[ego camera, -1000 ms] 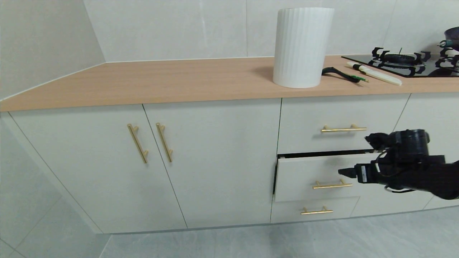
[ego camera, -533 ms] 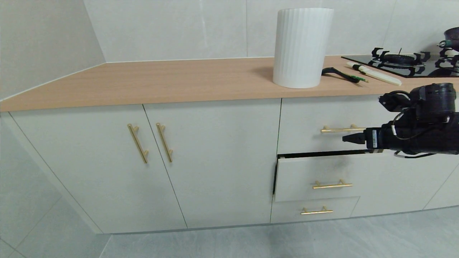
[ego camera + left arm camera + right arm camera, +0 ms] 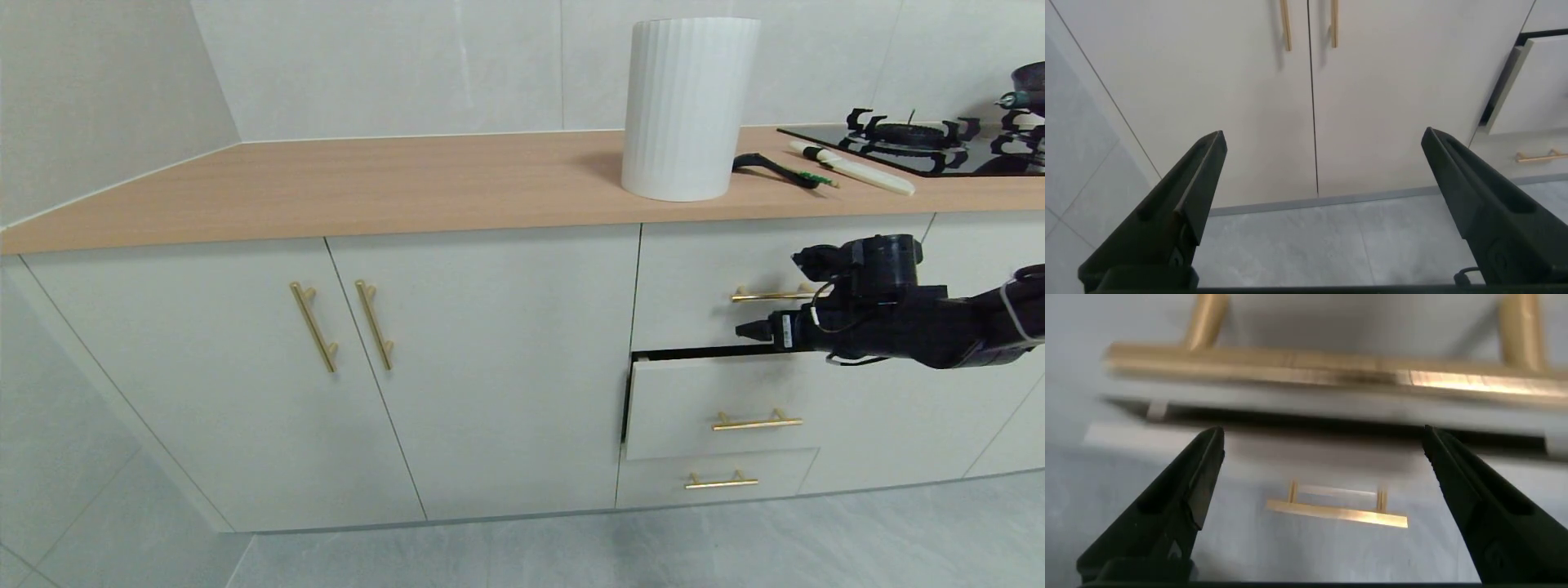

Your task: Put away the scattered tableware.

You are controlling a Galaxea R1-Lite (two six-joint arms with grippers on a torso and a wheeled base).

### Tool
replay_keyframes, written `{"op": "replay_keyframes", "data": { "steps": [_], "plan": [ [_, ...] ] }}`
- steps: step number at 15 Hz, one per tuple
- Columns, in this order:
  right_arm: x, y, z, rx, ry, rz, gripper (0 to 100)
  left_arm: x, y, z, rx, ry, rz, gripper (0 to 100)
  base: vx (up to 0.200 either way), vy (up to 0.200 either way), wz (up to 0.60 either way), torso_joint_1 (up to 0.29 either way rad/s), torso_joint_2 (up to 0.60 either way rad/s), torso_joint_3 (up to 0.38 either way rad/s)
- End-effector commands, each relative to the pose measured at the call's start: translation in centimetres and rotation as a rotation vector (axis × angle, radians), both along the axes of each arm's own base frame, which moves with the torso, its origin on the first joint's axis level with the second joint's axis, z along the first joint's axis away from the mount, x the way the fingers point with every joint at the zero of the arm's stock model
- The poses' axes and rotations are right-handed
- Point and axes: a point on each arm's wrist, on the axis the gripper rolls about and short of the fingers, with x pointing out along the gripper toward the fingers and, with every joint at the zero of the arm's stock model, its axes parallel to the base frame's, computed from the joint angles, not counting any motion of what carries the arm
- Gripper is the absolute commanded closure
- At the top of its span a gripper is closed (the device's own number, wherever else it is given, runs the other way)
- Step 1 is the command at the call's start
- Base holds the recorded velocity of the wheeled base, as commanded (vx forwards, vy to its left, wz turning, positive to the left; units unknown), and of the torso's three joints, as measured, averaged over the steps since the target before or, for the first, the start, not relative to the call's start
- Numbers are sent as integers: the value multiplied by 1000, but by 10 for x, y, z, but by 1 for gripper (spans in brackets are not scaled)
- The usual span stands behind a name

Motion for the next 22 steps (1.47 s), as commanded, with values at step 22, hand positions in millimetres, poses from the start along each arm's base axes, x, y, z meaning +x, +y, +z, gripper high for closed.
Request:
{"op": "replay_keyframes", "data": {
  "steps": [22],
  "plan": [
    [-1,17,-28,-78,99,-52,0,0,0,0,0,1,0,0,0,0,0,0,0,0]
  ]
}}
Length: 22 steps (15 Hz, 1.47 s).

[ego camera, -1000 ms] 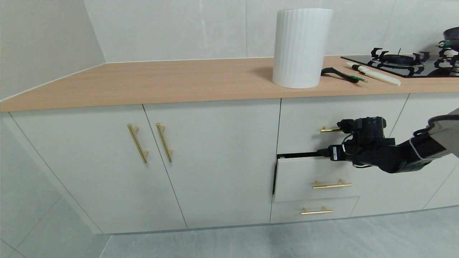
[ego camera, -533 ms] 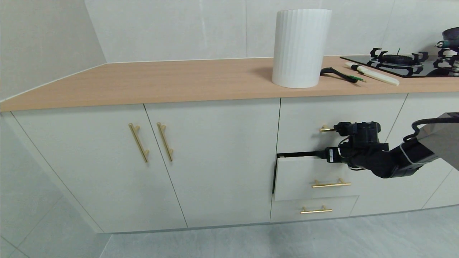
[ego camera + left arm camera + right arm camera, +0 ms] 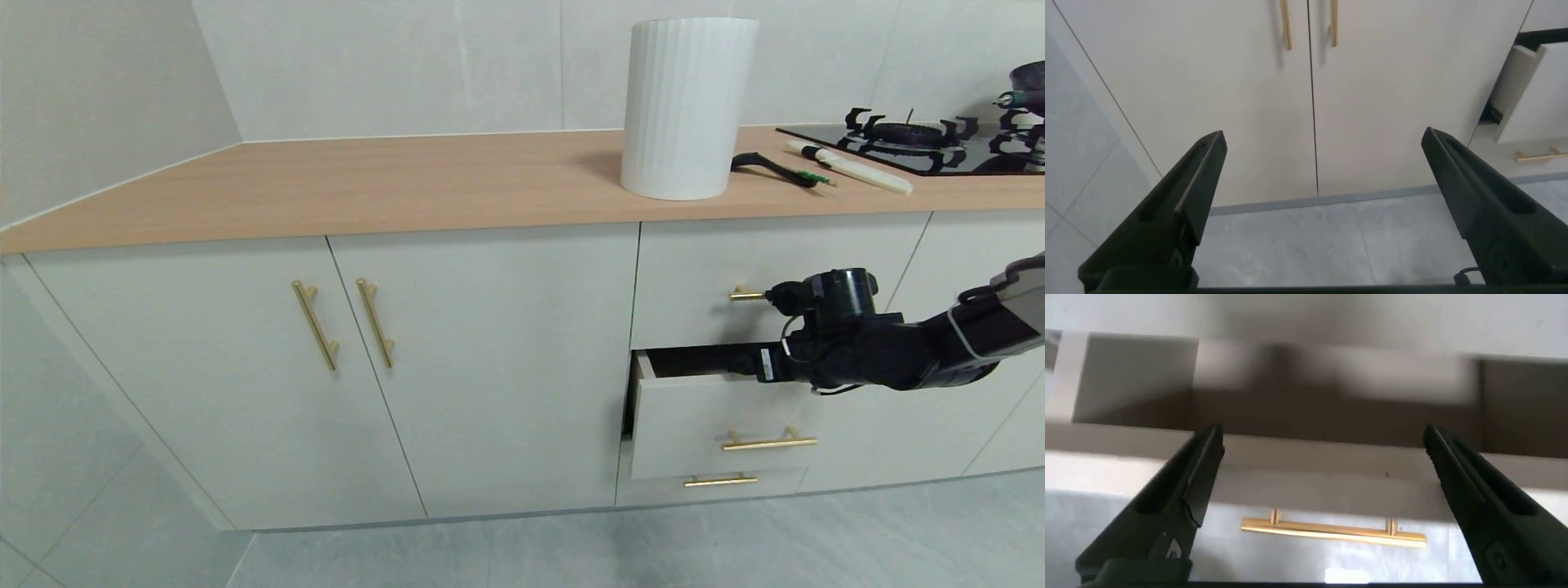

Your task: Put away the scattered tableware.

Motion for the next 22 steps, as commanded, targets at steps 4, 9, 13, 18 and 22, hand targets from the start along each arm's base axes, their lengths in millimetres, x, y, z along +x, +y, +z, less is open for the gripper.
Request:
{"op": "replay_keyframes", "data": {
  "steps": [4,9,13,18,22],
  "plan": [
    [-33,-3,22,-14,67,5,0,0,0,0,0,1,0,0,0,0,0,0,0,0],
    [-69,-8,10,-41,155,19,0,0,0,0,0,1,0,0,0,0,0,0,0,0],
    [-98,-11,10,-47,189,22,0,0,0,0,0,1,0,0,0,0,0,0,0,0],
    [-152,-17,22,-46,185,22,0,0,0,0,0,1,0,0,0,0,0,0,0,0],
    [-184,-20,21,-55,198,30,0,0,0,0,0,1,0,0,0,0,0,0,0,0]
  ]
}}
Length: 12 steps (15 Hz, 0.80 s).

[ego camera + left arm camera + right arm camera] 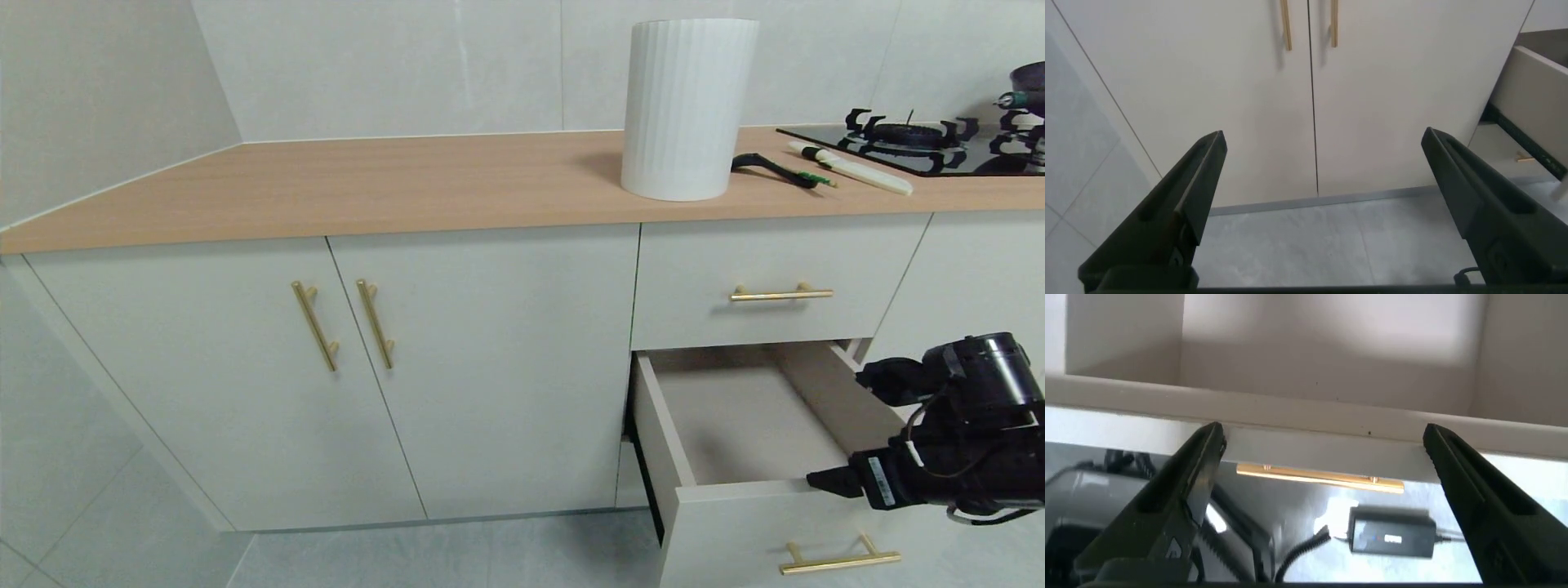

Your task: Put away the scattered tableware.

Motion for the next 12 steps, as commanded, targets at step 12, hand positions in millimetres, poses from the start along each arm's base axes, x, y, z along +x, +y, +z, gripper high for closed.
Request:
{"op": "replay_keyframes", "data": {
  "steps": [12],
  "plan": [
    [-57,-3,9,-3,-54,41,0,0,0,0,0,1,-1,0,0,0,0,0,0,0]
  ]
}}
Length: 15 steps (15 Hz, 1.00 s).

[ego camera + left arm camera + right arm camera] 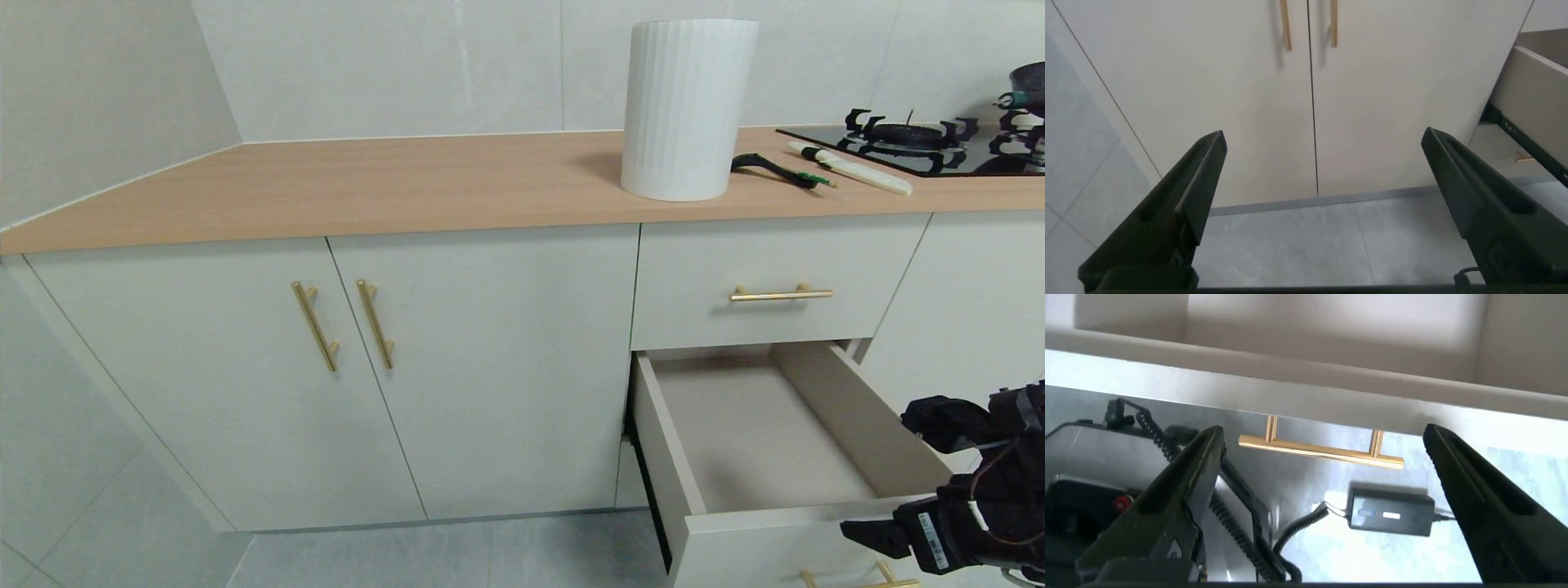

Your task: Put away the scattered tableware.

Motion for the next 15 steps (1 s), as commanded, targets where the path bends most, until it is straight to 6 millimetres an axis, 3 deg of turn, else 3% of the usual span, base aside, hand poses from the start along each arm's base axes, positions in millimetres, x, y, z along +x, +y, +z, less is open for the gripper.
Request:
{"op": "replay_keyframes", "data": {
  "steps": [1,7,11,15],
  "plan": [
    [-1,0,12,8,-62,3,0,0,0,0,0,1,0,0,0,0,0,0,0,0],
    [59,9,88,102,-346,57,0,0,0,0,0,1,0,0,0,0,0,0,0,0],
    [85,10,106,101,-409,52,0,0,0,0,0,1,0,0,0,0,0,0,0,0],
    [91,1,107,93,-420,72,0,0,0,0,0,1,0,0,0,0,0,10,-137,-163]
  ]
}}
